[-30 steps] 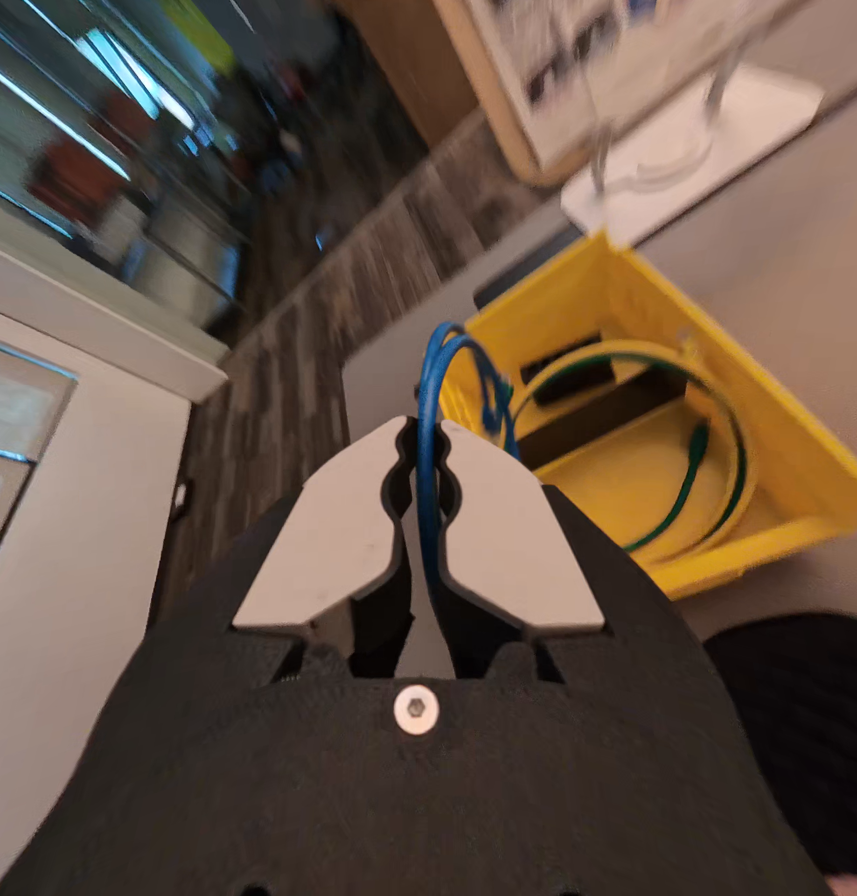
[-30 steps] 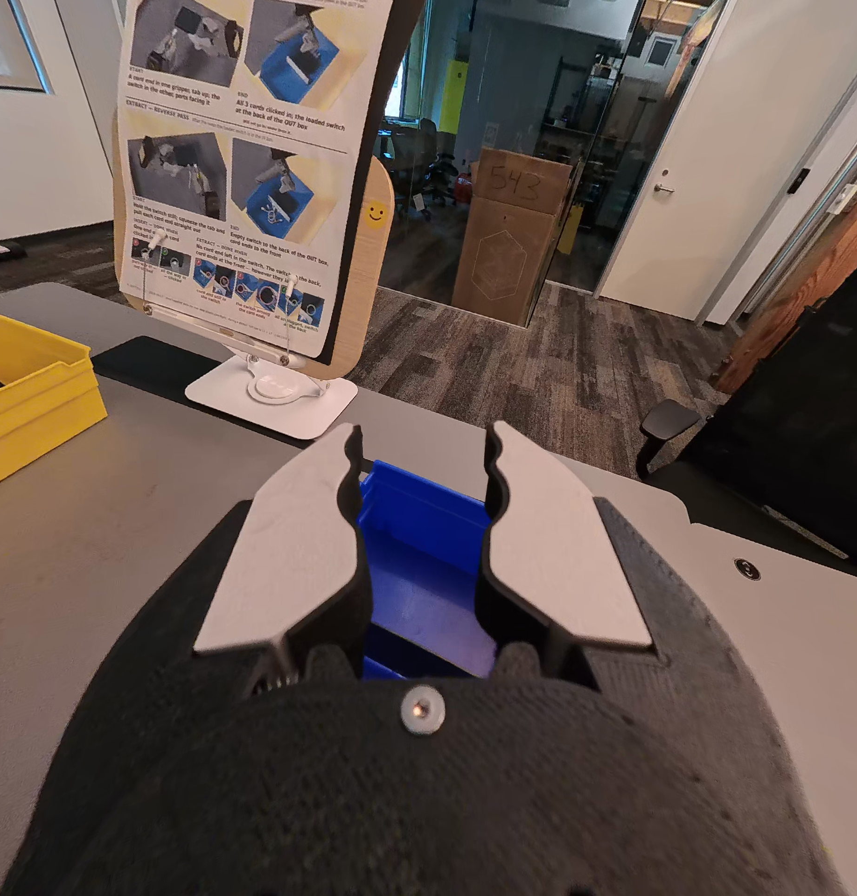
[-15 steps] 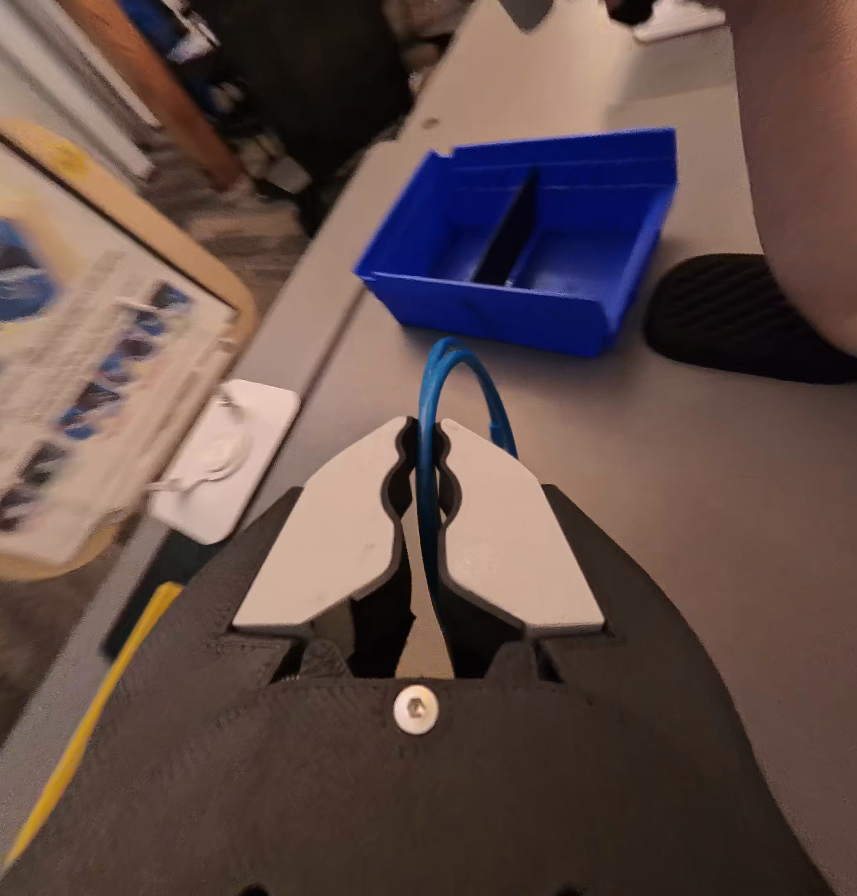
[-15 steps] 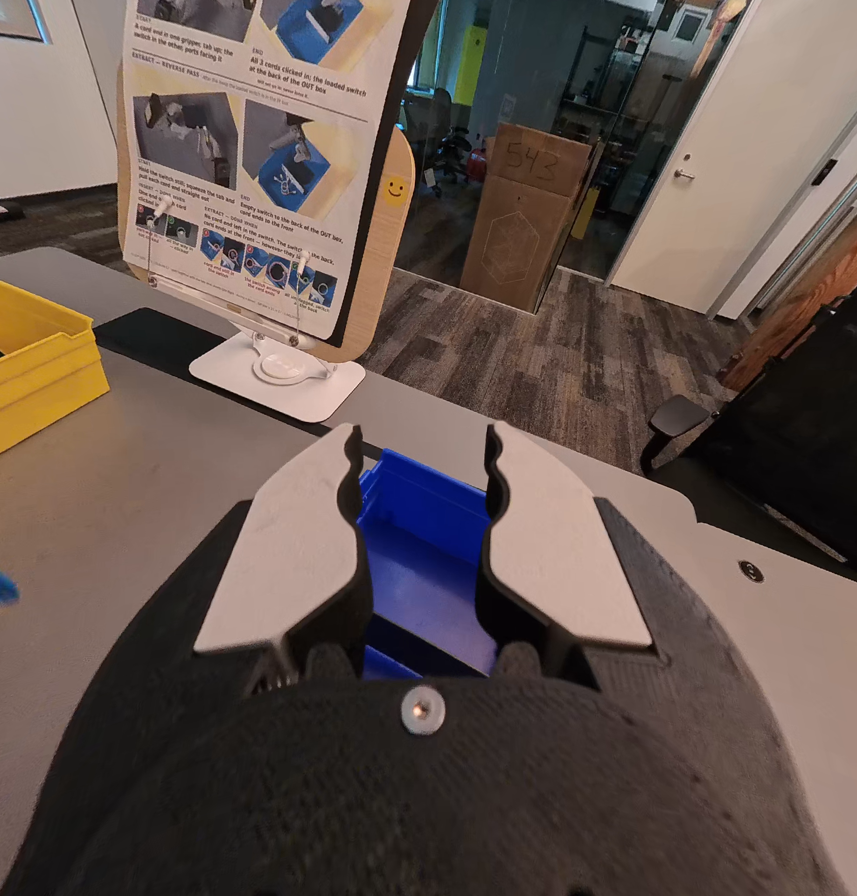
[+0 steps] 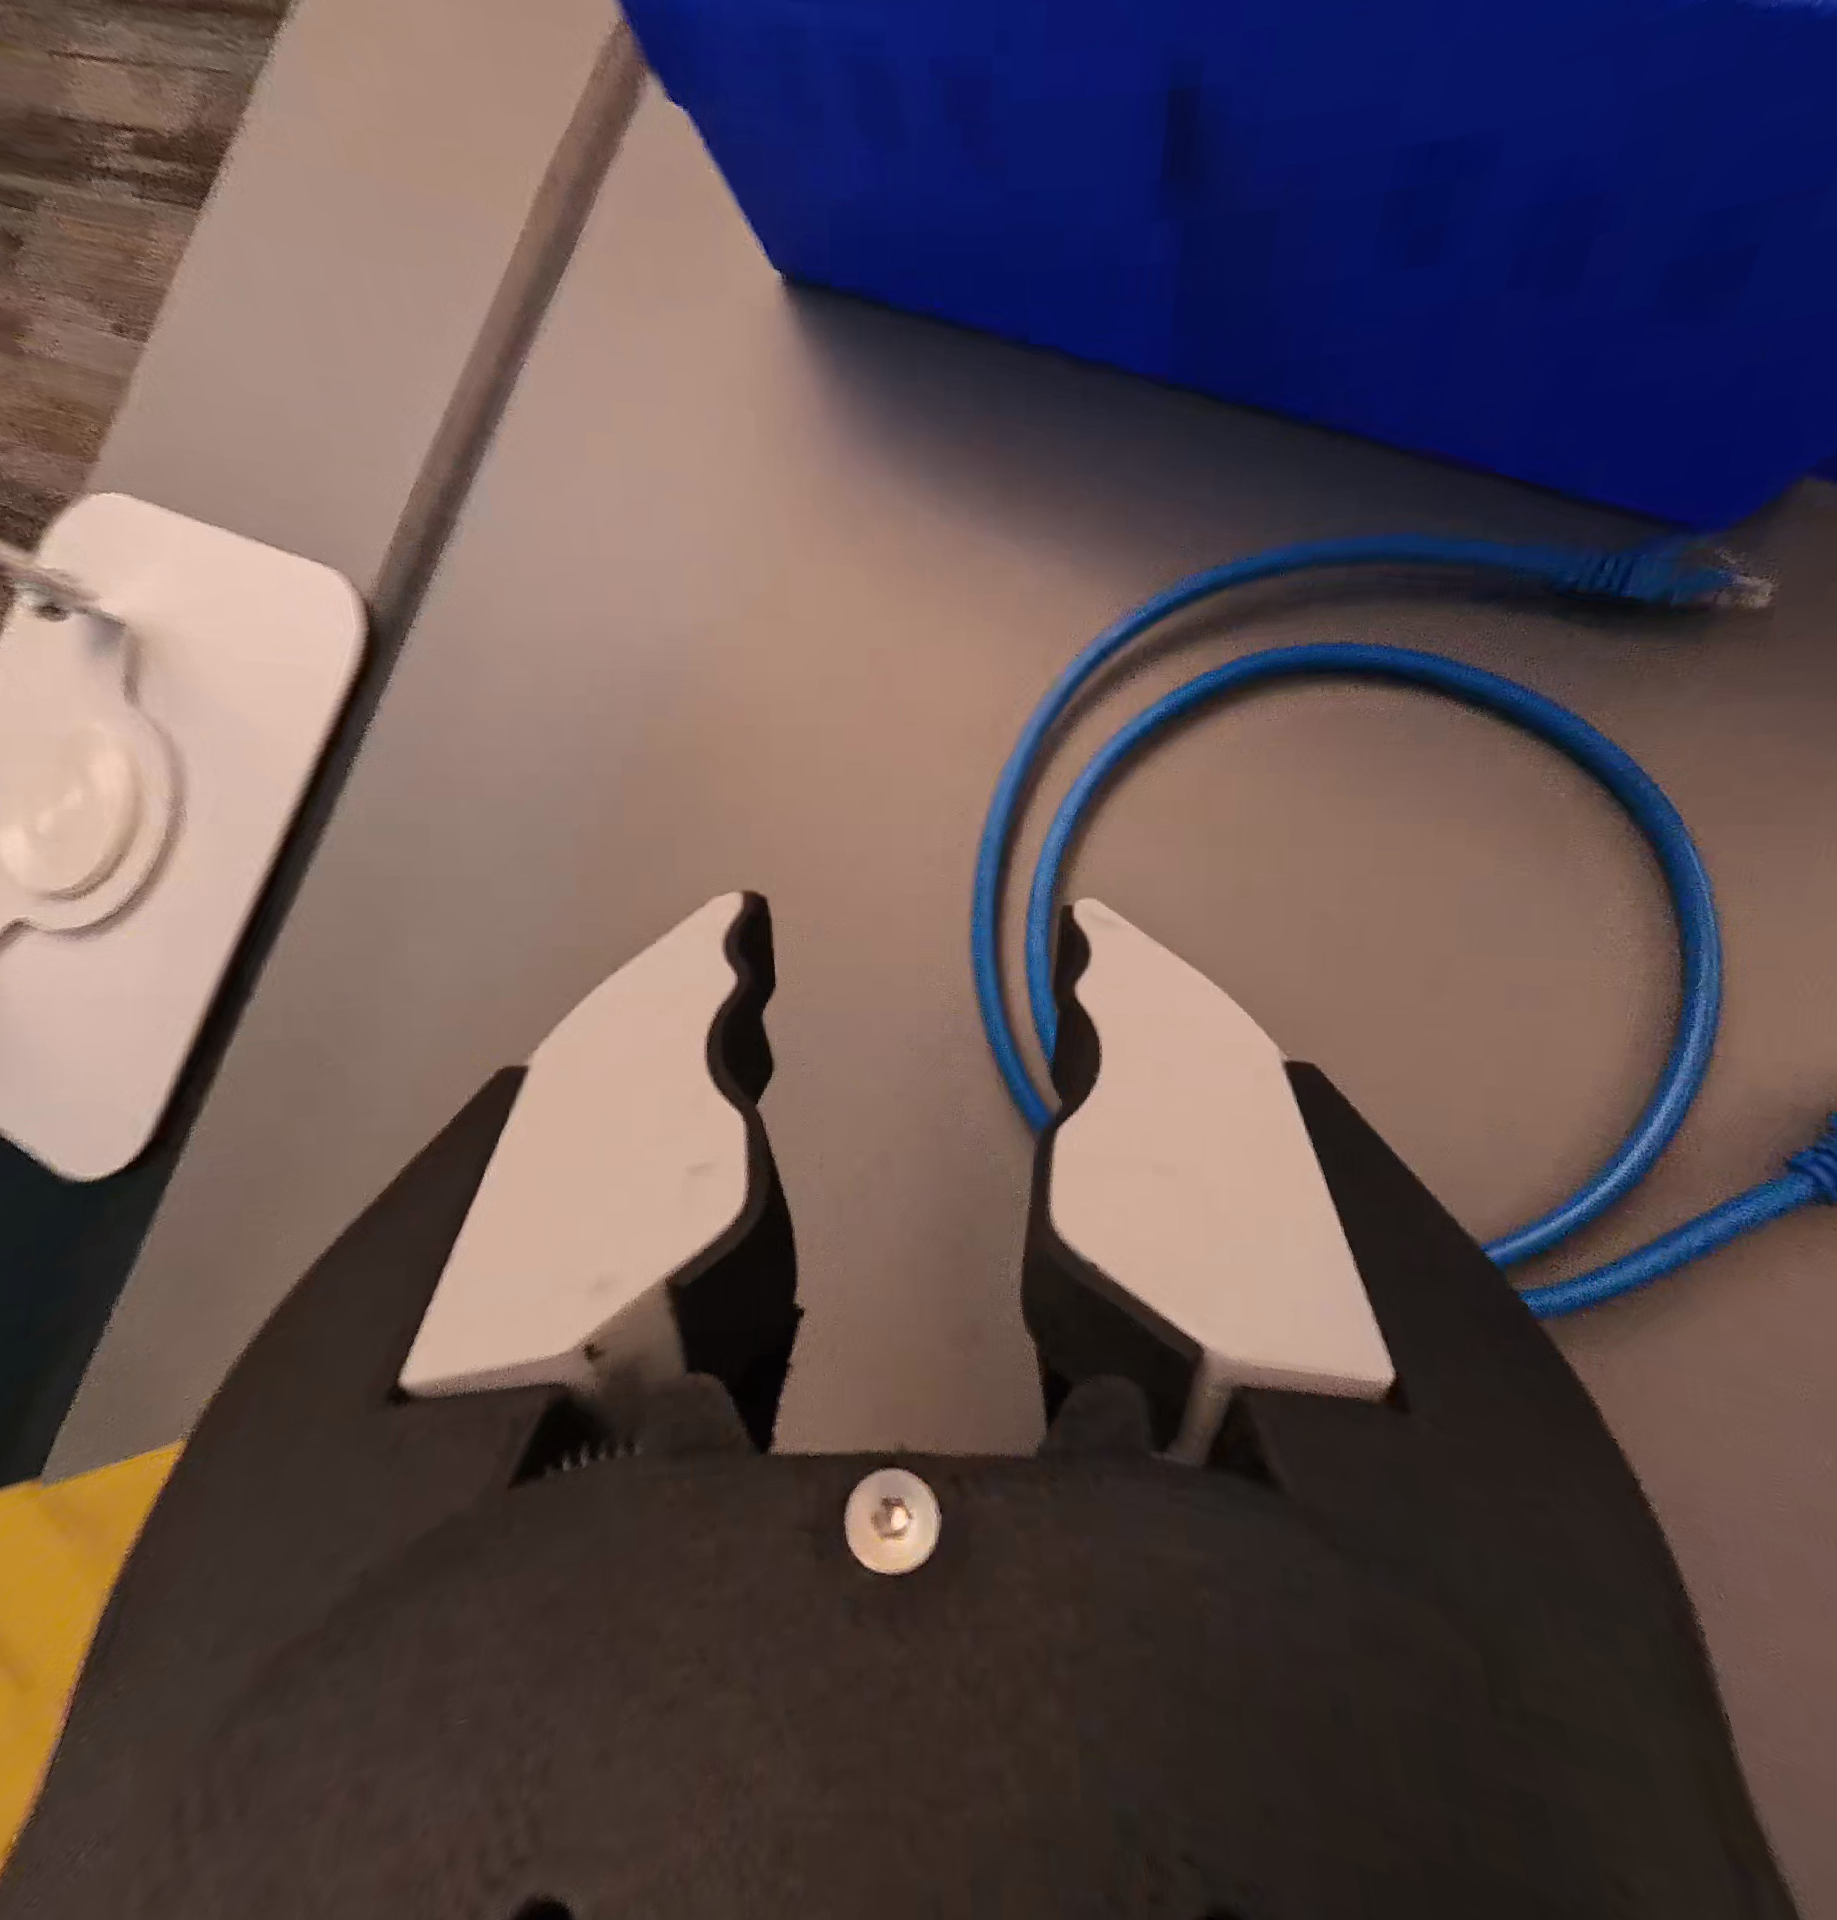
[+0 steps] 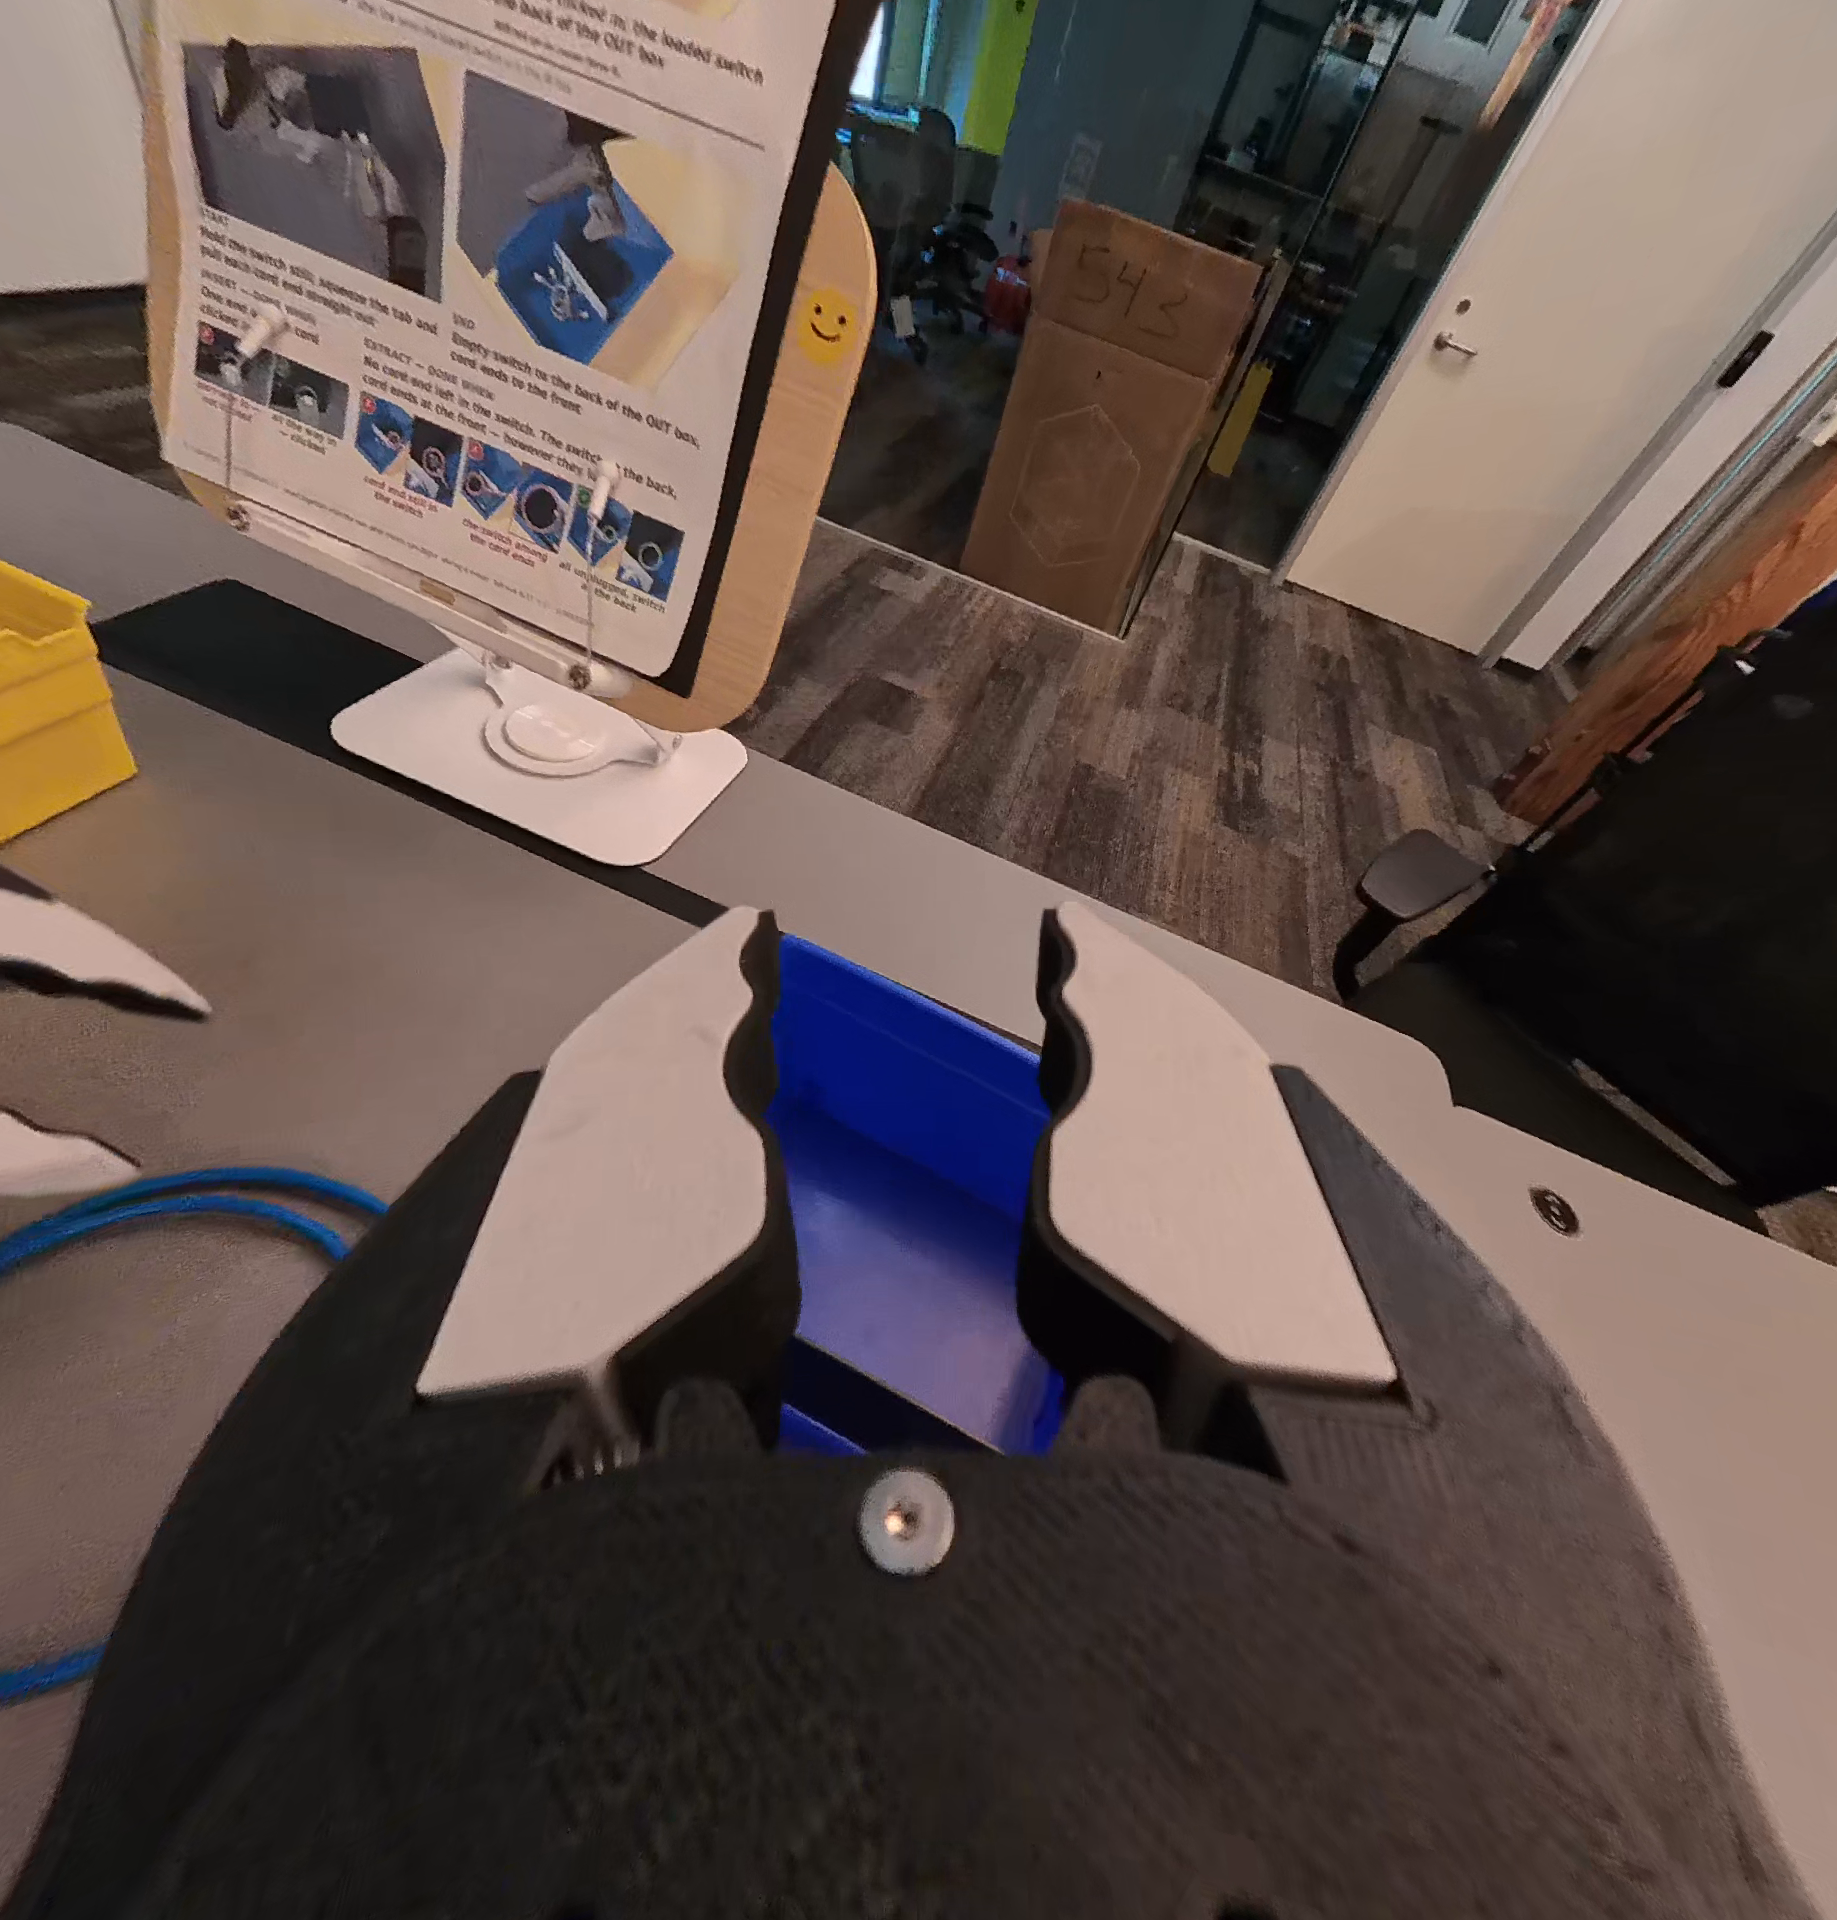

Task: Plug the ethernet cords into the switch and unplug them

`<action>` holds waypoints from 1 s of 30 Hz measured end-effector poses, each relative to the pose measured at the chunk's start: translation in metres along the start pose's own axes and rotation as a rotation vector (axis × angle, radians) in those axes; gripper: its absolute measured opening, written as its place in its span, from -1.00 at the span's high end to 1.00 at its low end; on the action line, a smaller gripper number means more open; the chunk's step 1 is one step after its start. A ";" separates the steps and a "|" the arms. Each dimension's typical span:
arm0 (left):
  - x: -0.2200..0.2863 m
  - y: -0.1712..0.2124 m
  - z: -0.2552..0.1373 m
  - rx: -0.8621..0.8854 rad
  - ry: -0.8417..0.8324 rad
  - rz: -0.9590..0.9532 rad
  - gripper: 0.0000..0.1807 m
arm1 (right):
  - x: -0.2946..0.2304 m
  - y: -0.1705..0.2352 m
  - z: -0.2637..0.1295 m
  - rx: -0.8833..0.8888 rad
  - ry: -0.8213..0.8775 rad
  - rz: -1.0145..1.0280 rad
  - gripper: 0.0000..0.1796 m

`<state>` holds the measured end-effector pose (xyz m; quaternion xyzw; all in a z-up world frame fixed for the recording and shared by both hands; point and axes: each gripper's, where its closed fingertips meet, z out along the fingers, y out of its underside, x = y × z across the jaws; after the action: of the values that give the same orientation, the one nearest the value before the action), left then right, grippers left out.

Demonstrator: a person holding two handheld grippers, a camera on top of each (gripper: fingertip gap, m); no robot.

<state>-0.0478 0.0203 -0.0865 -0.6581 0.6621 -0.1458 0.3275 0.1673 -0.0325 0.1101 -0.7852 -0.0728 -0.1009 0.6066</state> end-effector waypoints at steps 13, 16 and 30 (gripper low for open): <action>-0.191 0.137 -0.126 -0.378 0.076 0.255 0.71 | 0.018 -0.005 -0.009 0.056 0.018 0.055 0.46; -0.199 0.184 -0.107 -0.543 0.172 0.247 0.60 | 0.017 -0.002 -0.005 0.040 0.020 0.046 0.46; -0.207 0.244 -0.093 -0.719 0.280 0.229 0.66 | 0.016 0.015 0.020 -0.052 0.012 0.048 0.46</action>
<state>-0.3117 0.2207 -0.1199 -0.6265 0.7781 0.0440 -0.0029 0.1882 -0.0173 0.0951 -0.8014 -0.0477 -0.0932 0.5888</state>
